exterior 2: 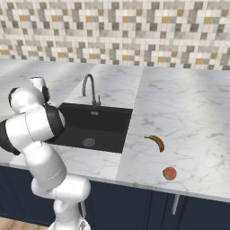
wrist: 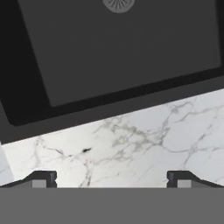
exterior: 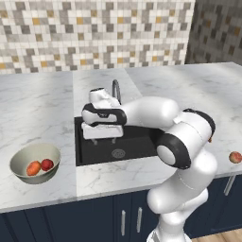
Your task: There is a mixed pile of frozen fruits and vegetables on the counter. Locate all the frozen vegetables and place the items in a bowl on the counter. Take all the frozen fruits and defrost them in a running sink.
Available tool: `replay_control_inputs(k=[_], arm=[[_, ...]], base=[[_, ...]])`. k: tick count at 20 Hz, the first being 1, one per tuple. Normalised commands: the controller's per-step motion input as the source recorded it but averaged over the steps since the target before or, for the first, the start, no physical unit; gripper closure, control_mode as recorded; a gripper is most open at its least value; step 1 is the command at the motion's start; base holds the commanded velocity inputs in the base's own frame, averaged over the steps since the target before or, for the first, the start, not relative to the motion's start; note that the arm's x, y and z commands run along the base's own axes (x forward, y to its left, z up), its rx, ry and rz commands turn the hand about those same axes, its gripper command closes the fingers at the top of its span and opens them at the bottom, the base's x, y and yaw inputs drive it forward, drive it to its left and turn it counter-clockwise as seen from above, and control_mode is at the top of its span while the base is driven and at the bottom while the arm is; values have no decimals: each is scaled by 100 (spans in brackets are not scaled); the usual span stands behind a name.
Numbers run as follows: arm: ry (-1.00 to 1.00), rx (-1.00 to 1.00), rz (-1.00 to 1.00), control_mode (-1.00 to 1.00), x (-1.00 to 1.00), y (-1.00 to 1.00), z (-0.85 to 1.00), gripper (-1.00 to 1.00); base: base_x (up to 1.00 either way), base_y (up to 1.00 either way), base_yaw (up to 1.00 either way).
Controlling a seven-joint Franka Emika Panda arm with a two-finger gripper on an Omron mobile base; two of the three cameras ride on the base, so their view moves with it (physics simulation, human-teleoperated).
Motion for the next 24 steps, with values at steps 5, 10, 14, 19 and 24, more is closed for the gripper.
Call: replay_control_inputs(k=[5,10,14,19,24], arm=[[6,0,0,-100,5,-59,-7,-100],[5,0,0,-100,4,-62,-10,-100],[6,0,0,-100,5,-61,-9,-100],[5,0,0,-100,4,-62,-9,-100],[5,-1,0,-100,6,-60,-8,-100]], base=[[0,0,0],[0,0,0],[0,0,0],[0,0,0],[0,0,0]])
